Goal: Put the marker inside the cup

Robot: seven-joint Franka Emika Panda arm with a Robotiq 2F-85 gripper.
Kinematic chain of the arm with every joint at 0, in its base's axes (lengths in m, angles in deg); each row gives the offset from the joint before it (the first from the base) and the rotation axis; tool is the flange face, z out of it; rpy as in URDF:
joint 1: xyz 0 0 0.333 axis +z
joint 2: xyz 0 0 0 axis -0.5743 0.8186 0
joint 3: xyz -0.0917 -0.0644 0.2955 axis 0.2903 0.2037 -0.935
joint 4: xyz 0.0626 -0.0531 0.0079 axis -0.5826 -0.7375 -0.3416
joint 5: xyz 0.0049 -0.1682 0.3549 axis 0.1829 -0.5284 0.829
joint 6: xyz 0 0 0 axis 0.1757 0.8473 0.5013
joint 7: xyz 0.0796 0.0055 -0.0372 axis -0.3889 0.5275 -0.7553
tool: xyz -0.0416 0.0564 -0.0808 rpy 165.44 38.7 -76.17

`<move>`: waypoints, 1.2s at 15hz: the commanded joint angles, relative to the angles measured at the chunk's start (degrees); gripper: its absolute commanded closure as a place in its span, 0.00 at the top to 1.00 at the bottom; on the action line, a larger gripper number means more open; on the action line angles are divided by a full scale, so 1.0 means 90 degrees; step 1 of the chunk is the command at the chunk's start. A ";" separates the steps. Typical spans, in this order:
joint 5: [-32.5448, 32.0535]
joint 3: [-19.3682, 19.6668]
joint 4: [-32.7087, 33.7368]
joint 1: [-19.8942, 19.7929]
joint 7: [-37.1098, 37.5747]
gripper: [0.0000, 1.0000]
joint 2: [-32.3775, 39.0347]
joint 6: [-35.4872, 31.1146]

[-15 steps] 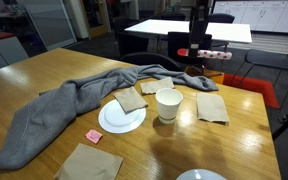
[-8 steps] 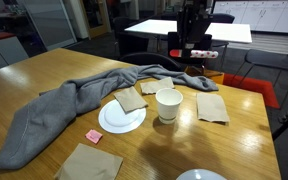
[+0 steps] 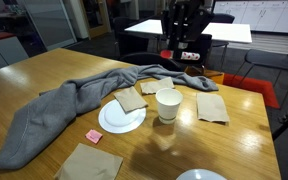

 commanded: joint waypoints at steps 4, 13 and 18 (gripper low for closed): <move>0.1660 -0.0386 0.0165 -0.0304 -0.2971 0.05 0.0270 -0.0353; 0.4609 -0.0348 0.0311 -0.0294 -0.7179 0.05 0.0433 0.0140; 0.5628 -0.0107 0.0445 -0.0265 -0.8528 0.05 0.0514 0.1120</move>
